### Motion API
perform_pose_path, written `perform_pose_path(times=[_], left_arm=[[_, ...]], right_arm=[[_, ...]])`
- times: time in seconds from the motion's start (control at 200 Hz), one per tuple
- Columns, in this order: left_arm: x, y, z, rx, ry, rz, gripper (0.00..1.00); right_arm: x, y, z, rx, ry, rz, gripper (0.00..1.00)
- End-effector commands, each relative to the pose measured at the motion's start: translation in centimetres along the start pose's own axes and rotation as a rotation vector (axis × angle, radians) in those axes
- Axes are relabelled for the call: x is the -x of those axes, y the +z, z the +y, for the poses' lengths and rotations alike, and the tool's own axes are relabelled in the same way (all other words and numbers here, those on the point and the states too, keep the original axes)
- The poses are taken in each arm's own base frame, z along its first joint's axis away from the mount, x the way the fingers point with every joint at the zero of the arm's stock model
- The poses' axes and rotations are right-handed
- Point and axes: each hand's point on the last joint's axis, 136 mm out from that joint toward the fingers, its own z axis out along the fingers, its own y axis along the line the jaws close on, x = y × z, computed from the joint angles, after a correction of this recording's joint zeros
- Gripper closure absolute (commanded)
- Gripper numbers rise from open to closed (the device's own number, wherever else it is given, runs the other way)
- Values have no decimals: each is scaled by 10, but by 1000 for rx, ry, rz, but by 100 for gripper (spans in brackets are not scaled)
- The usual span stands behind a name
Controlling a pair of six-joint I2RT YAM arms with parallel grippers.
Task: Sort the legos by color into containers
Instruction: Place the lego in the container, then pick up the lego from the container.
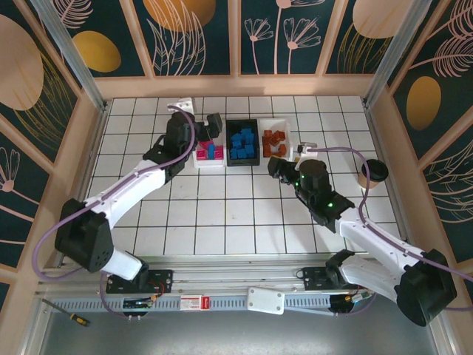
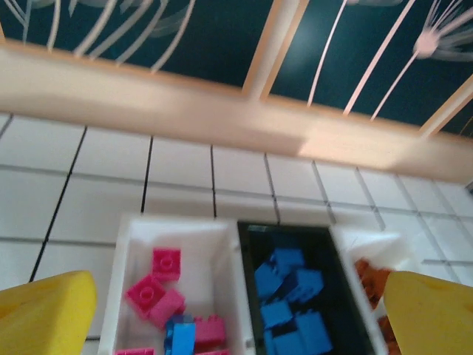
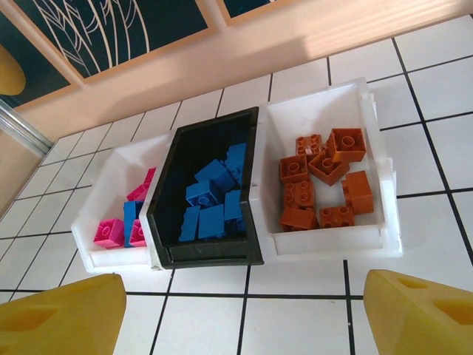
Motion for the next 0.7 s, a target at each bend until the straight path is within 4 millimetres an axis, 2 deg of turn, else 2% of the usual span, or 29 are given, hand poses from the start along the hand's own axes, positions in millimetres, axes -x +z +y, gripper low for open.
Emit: perform_pose_path(times=[0.0, 0.065, 0.15, 0.21, 0.355, 0.41, 0.696], left_arm=[[-32, 19, 14, 63, 50, 92, 1], [-51, 30, 16, 68, 65, 155, 5], [-74, 49, 17, 94, 86, 259, 26], [-95, 63, 22, 122, 101, 328, 28], [-115, 78, 28, 160, 138, 399, 40], [-122, 84, 31, 178, 156, 431, 48], [-147, 100, 55, 236, 193, 532, 47]], right_arm=[[10, 7, 8, 22, -7, -5, 16], [8, 12, 10, 20, -9, 16, 17], [4, 16, 10, 12, -8, 32, 18], [4, 16, 10, 16, -7, 31, 18], [5, 12, 8, 13, -6, 26, 18], [6, 10, 6, 9, -7, 23, 18], [7, 3, 4, 11, -13, 13, 18]])
